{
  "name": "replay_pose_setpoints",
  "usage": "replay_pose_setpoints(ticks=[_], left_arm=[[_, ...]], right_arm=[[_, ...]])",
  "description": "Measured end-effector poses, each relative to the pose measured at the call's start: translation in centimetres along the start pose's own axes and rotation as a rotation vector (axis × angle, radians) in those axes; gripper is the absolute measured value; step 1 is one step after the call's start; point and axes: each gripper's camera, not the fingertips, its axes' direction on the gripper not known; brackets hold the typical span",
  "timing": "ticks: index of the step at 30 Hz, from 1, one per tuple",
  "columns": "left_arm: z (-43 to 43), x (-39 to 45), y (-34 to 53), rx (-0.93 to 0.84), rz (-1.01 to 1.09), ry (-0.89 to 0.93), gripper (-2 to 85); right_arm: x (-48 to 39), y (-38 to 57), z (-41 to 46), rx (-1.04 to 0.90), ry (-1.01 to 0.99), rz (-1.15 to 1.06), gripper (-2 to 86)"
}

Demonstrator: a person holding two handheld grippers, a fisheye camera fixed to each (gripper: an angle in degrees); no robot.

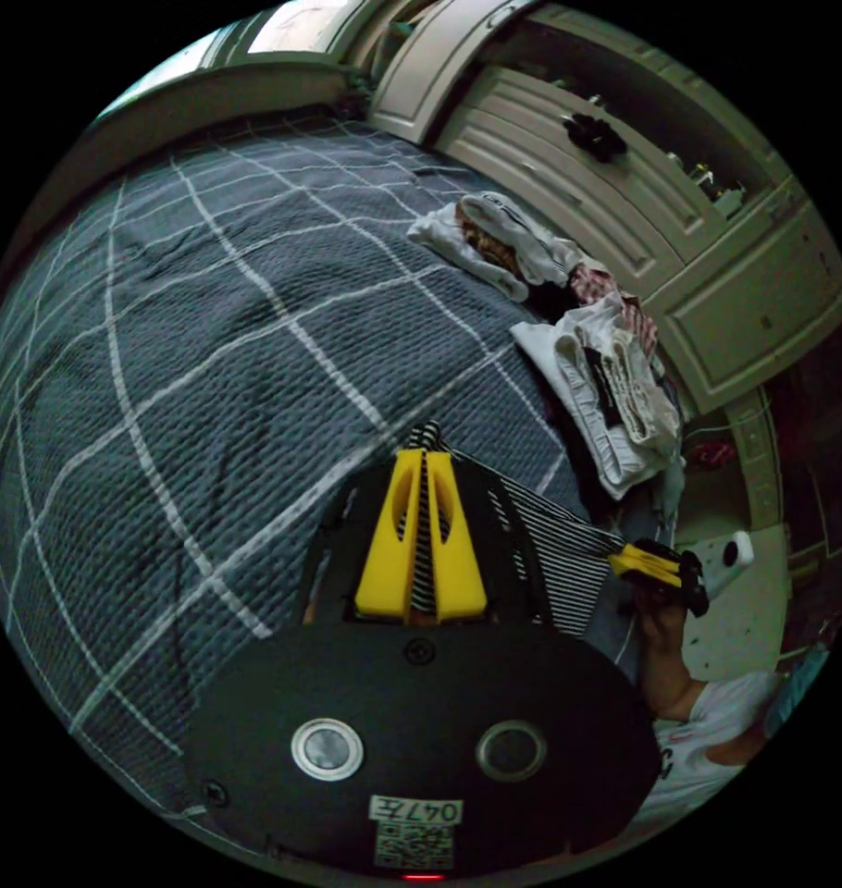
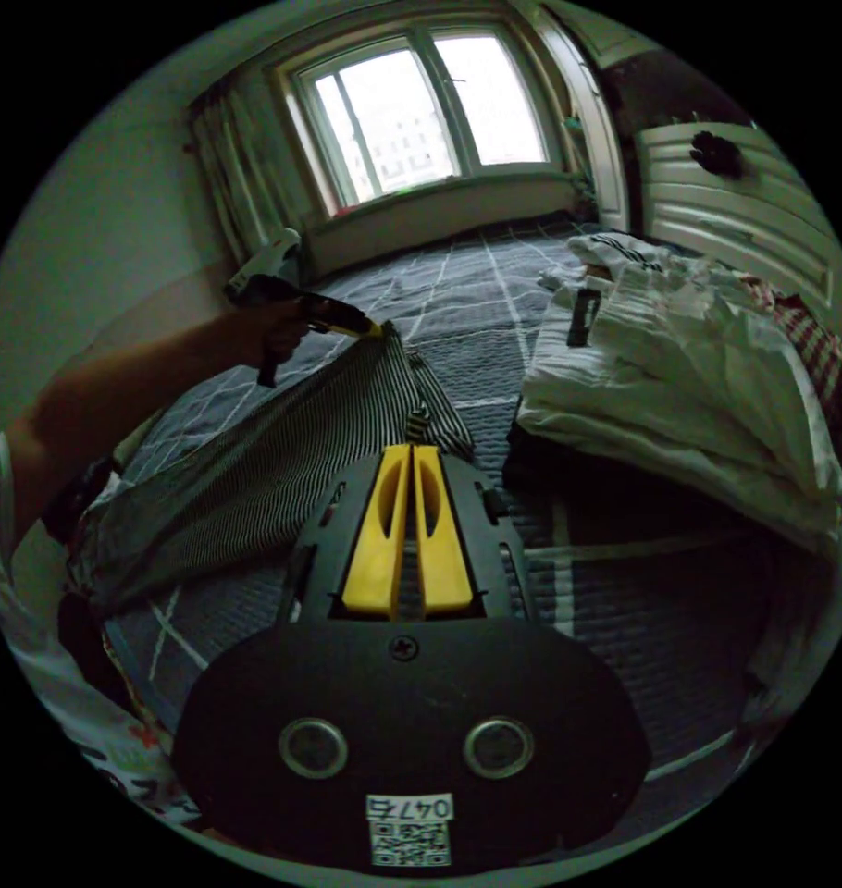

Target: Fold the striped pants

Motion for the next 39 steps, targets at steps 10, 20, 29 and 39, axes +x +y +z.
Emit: replay_pose_setpoints(ticks=[10,20,29,39], left_arm=[[5.6,-3.5,-6.5,0.057,-0.109,0.156,7.1],[7.2,-2.0,-10.3,-0.126,-0.044,-0.025,14.5],[7.0,3.2,-9.1,-0.230,0.104,-0.413,5.5],[-0.5,2.2,-3.4,-0.137,0.047,-0.296,1.2]], right_arm=[[3.2,0.9,1.7,-0.075,-0.060,0.136,7.4],[0.7,1.4,4.1,-0.159,-0.110,0.164,12.9],[-7.4,1.5,4.8,-0.176,-0.003,0.081,8.3],[-20.3,0.6,7.5,-0.263,0.057,-0.063,0.9]])
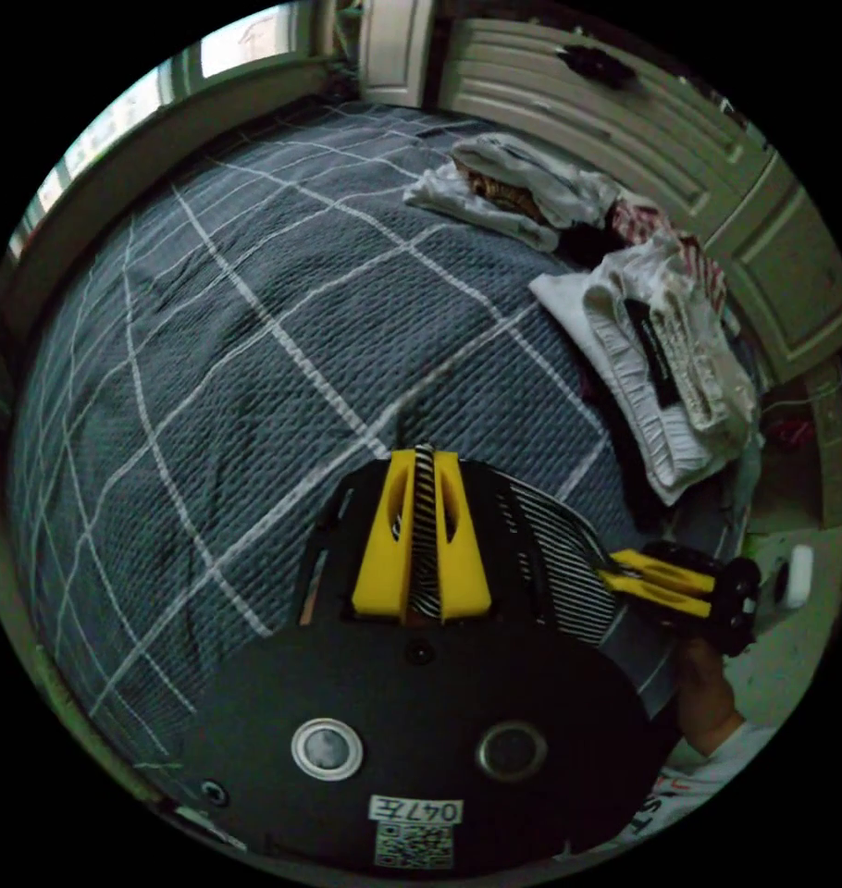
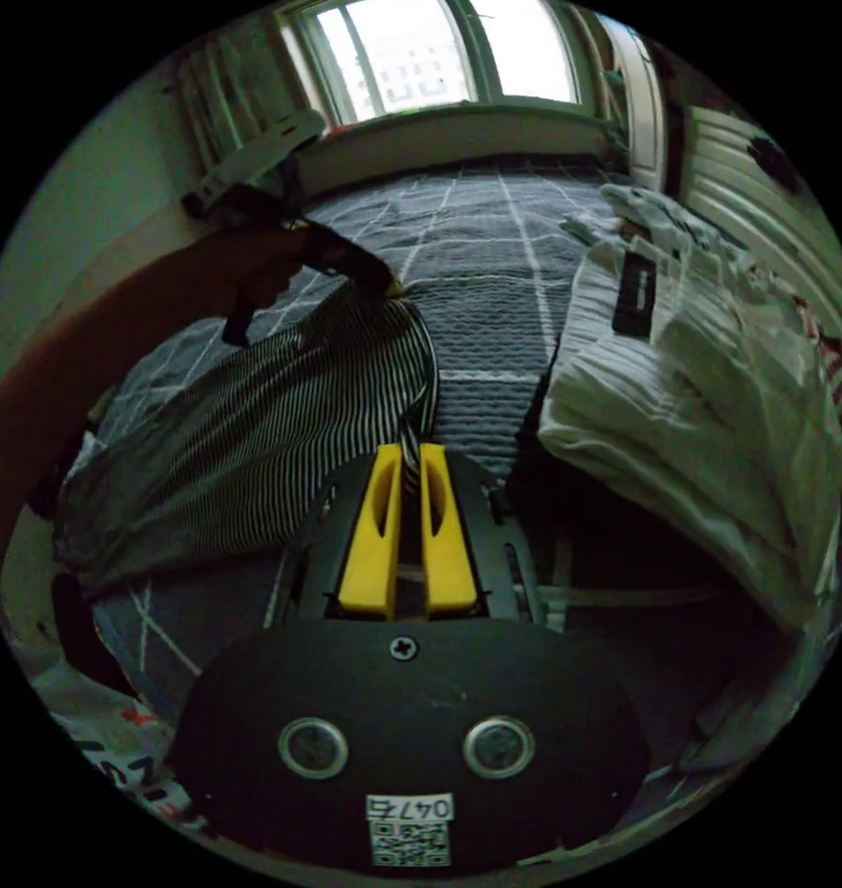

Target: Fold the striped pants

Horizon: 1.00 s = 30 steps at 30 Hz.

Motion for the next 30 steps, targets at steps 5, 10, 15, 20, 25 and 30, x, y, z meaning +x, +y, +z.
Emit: replay_pose_setpoints(ticks=[5,10,15,20,25,30], left_arm=[[-6.0,-4.1,6.1,0.108,-0.016,0.089,1.3],[-12.4,-9.3,15.1,0.116,0.045,0.198,1.4],[-18.0,-14.7,27.6,0.116,0.060,0.208,1.5],[-22.9,-19.2,42.3,0.111,-0.021,0.151,2.1],[-26.4,-22.0,53.8,0.087,-0.104,0.085,3.0],[-28.5,-24.2,61.9,0.065,-0.169,0.059,5.3]], right_arm=[[-9.3,2.0,-4.3,0.213,-0.023,-0.035,0.5],[-24.5,4.0,-7.9,0.308,-0.161,-0.151,0.5],[-40.3,6.1,-8.2,0.279,-0.239,-0.275,0.5],[-54.4,9.2,-7.5,0.228,-0.302,-0.381,0.5],[-66.3,12.2,-6.4,0.137,-0.360,-0.465,0.6],[-73.7,13.7,-5.3,0.076,-0.393,-0.474,1.5]])
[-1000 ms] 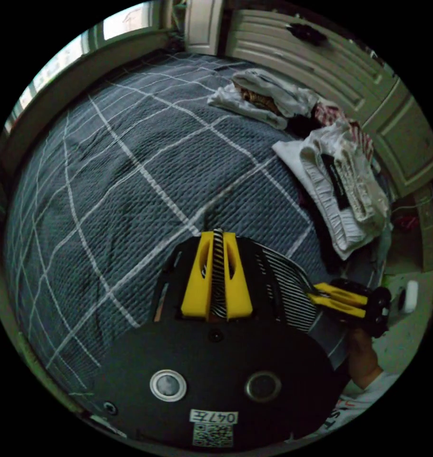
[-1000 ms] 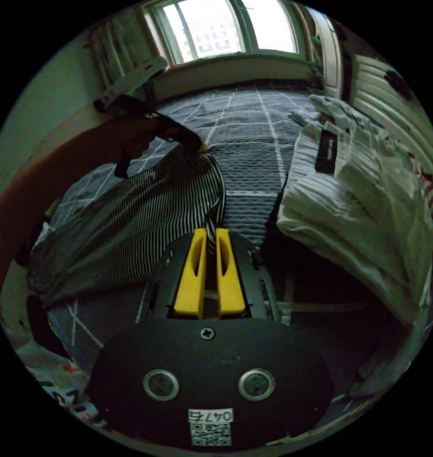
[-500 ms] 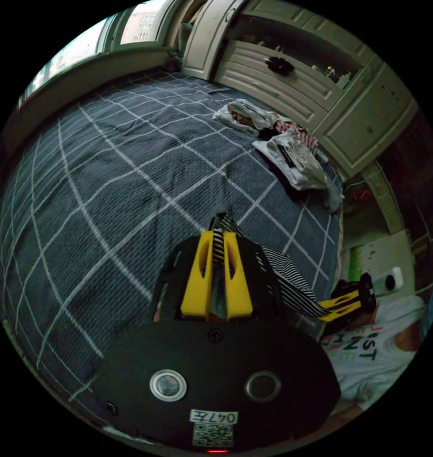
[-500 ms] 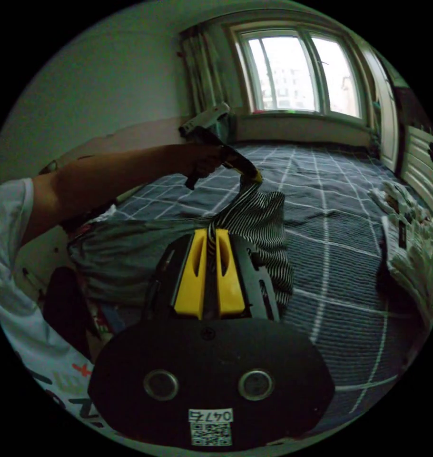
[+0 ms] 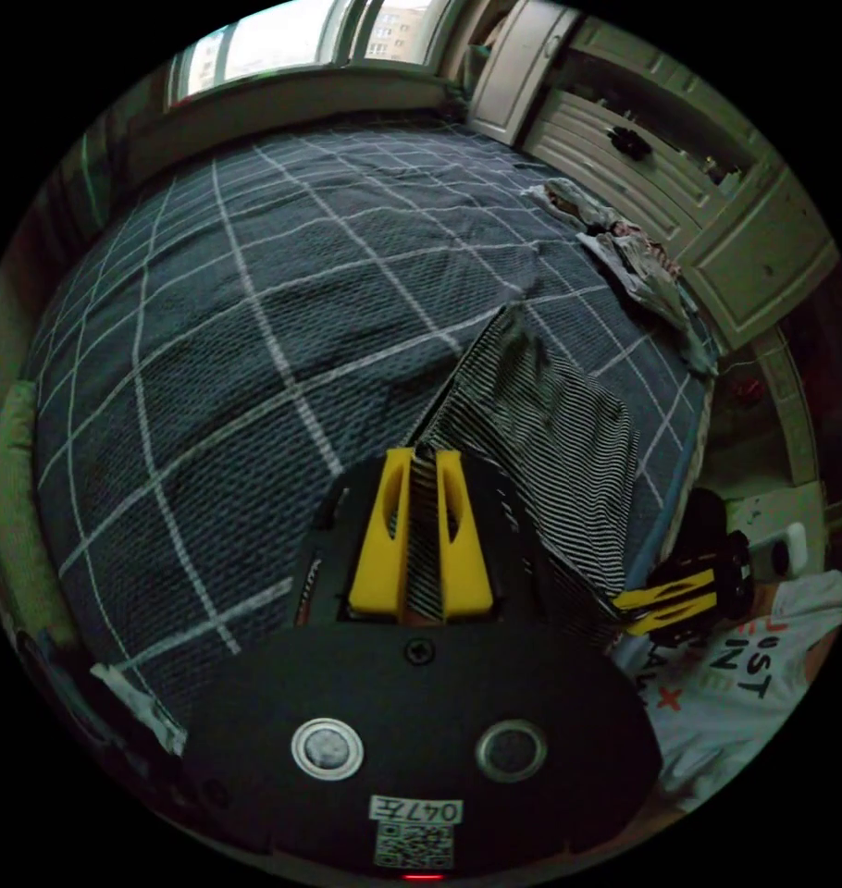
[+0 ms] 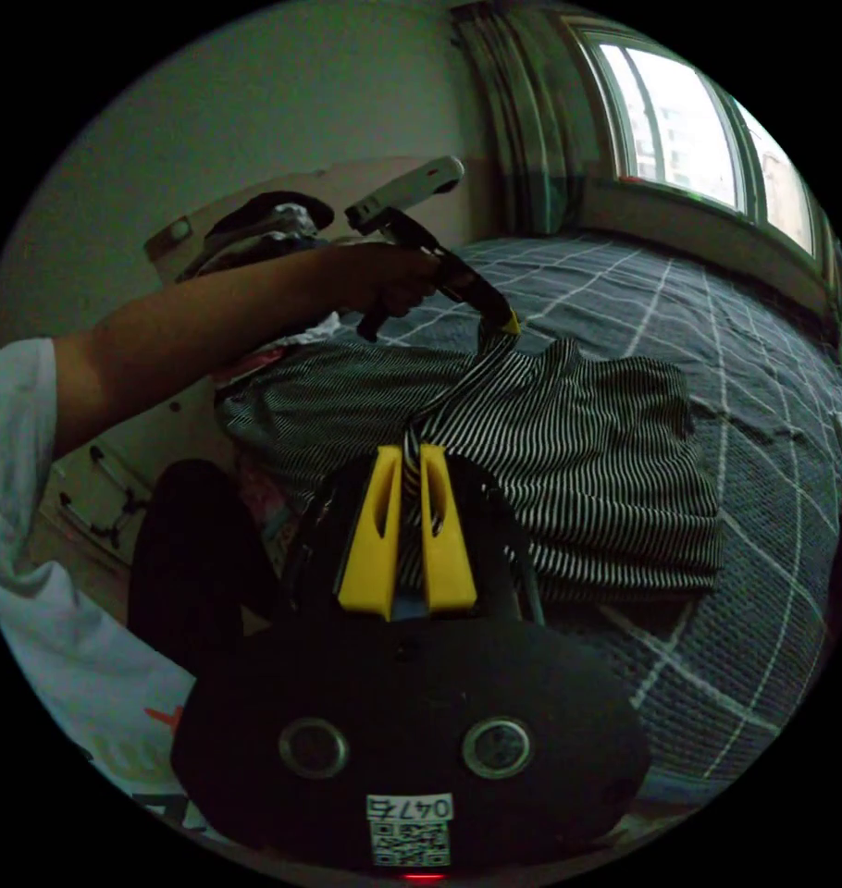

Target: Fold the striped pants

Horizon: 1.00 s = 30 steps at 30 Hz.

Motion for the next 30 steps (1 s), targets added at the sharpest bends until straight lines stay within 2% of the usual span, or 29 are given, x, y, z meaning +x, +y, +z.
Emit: replay_pose_setpoints(ticks=[2,4,6,9,11,13,16,21,22,24,25,26,28,30], left_arm=[[-0.7,-1.9,2.6,-0.039,-0.085,-0.027,7.7],[-2.5,-3.3,5.0,-0.015,-0.148,-0.088,8.7],[-5.6,-4.4,7.8,0.081,-0.206,-0.112,9.8],[-11.5,-5.6,13.2,0.193,-0.289,-0.115,9.5],[-14.1,-5.0,16.6,0.143,-0.270,-0.161,8.1],[-14.4,-4.1,17.9,0.069,-0.233,-0.152,8.1],[-13.0,-2.5,18.7,0.045,-0.211,-0.077,9.1],[-9.9,0.0,17.0,0.125,-0.219,-0.070,9.1],[-9.0,0.5,16.4,0.125,-0.211,-0.102,8.6],[-7.0,0.5,15.8,0.015,-0.233,-0.258,6.8],[-5.3,-0.1,16.1,-0.103,-0.262,-0.378,5.7],[-4.4,-0.7,17.0,-0.133,-0.245,-0.413,4.5],[-5.7,-1.6,19.0,-0.027,-0.285,-0.323,3.0],[-7.1,-3.0,20.6,0.004,-0.375,-0.225,1.8]], right_arm=[[-1.8,-0.5,1.6,-0.027,-0.011,-0.023,3.3],[-4.4,-0.8,4.0,-0.110,-0.129,-0.103,9.3],[-6.8,-0.7,4.8,-0.166,-0.208,-0.155,10.0],[-11.0,0.3,2.9,-0.089,-0.234,-0.309,7.4],[-11.4,0.7,1.1,0.001,-0.175,-0.334,5.1],[-9.6,0.6,-0.1,0.064,-0.013,-0.278,3.5],[-5.5,-0.5,1.1,-0.055,0.123,-0.165,3.1],[0.0,-1.3,1.6,-0.052,0.217,-0.046,1.5],[1.1,-1.4,2.6,-0.081,0.248,-0.032,1.3],[2.4,-1.0,5.1,-0.192,0.235,-0.022,1.2],[2.8,-0.7,6.4,-0.249,0.215,-0.021,1.2],[2.6,-0.6,6.3,-0.236,0.228,-0.030,1.2],[1.8,-0.8,5.2,-0.225,0.248,-0.103,1.3],[2.3,-1.3,3.8,-0.241,0.232,-0.140,1.3]])
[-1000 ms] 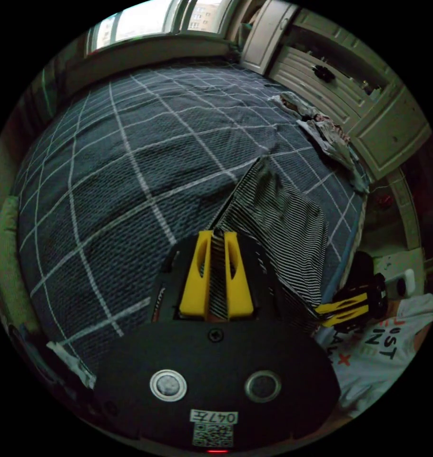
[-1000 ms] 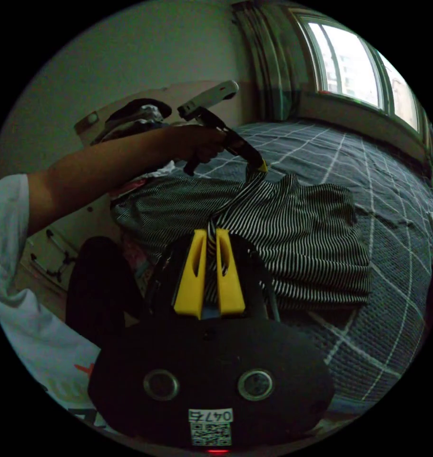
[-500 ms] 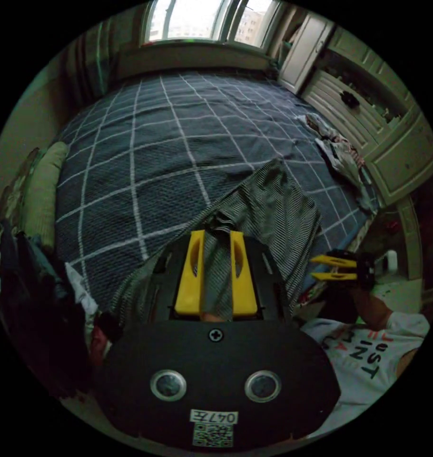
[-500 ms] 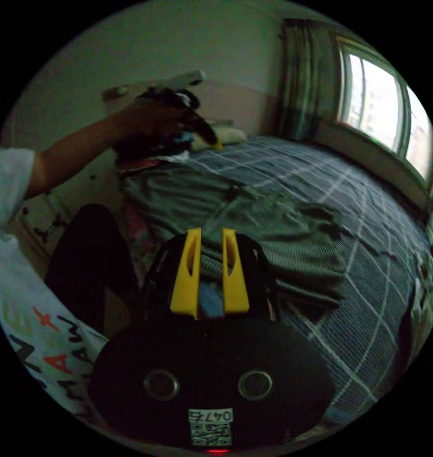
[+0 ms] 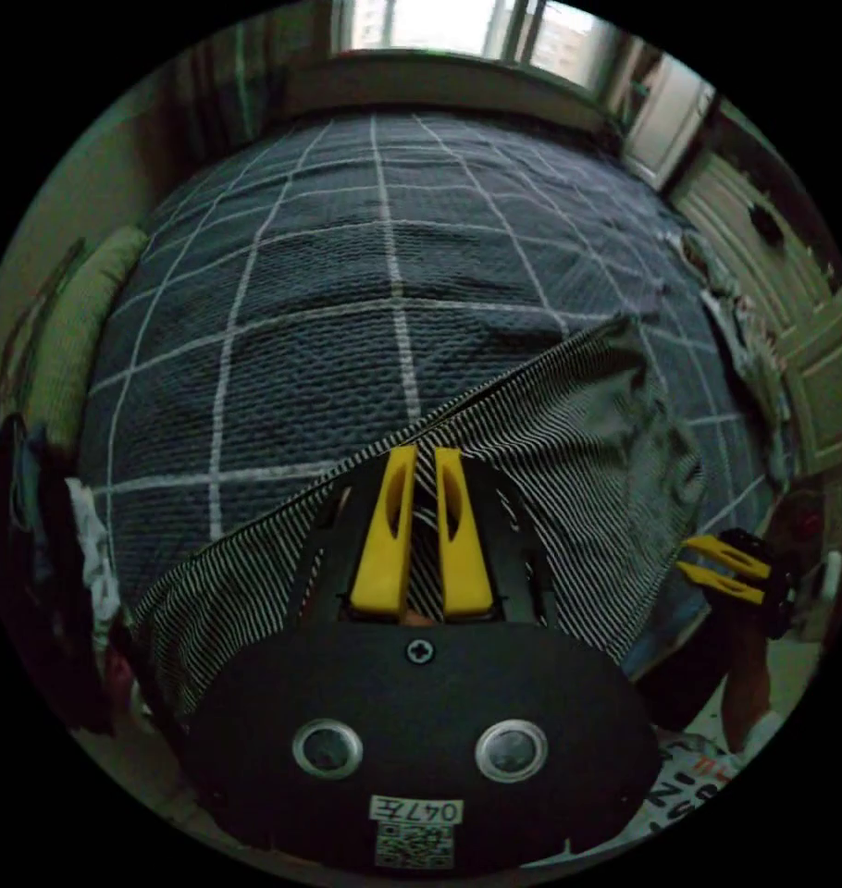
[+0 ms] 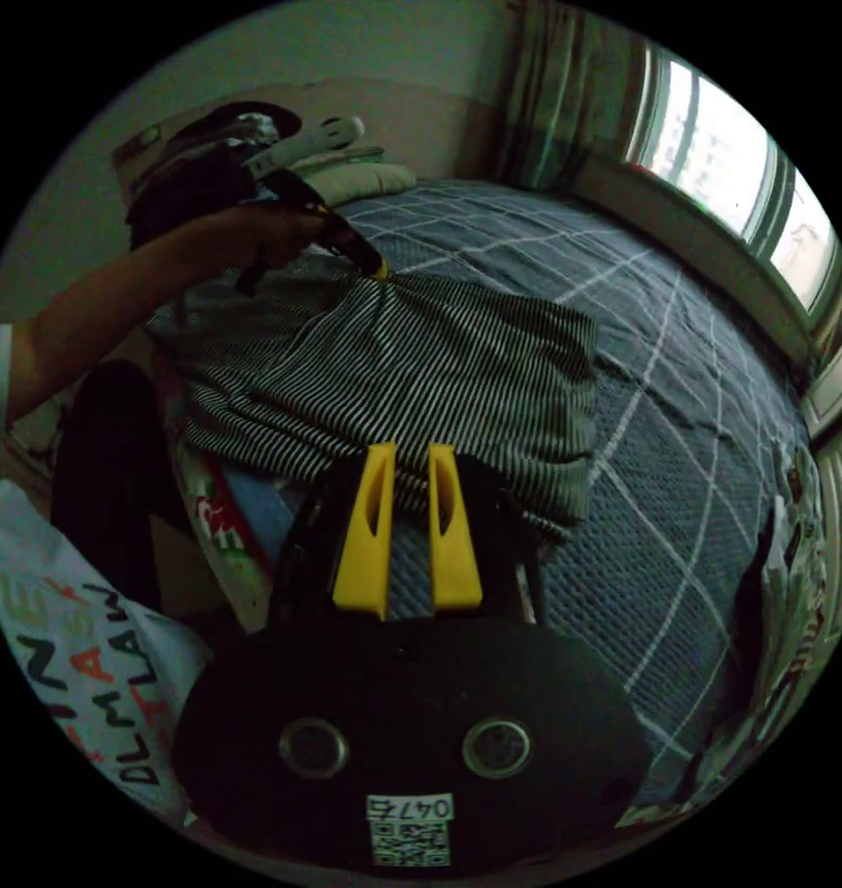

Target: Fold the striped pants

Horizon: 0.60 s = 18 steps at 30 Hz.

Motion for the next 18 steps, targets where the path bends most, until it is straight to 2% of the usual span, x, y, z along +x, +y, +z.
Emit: replay_pose_setpoints(ticks=[3,6,8,10,14,18], left_arm=[[-3.4,-1.5,2.4,0.126,-0.035,0.071,0.1],[-5.9,0.0,3.2,0.213,0.073,0.161,-0.4],[-6.2,3.5,1.8,0.192,0.275,0.353,-0.1],[-5.3,6.7,-0.1,0.154,0.393,0.474,1.1],[0.4,13.0,-4.7,-0.029,0.410,0.495,4.8],[3.9,15.5,-6.0,-0.070,0.340,0.457,4.2]], right_arm=[[4.5,0.3,-2.6,0.087,0.109,0.026,1.2],[10.8,0.3,-1.8,-0.002,0.124,0.111,1.5],[13.1,0.7,-0.2,-0.070,0.056,0.140,2.5],[13.8,1.4,1.7,-0.102,0.035,0.094,6.5],[14.6,2.7,2.9,-0.081,-0.013,-0.012,8.1],[16.4,3.5,4.1,-0.008,-0.036,-0.140,5.4]])
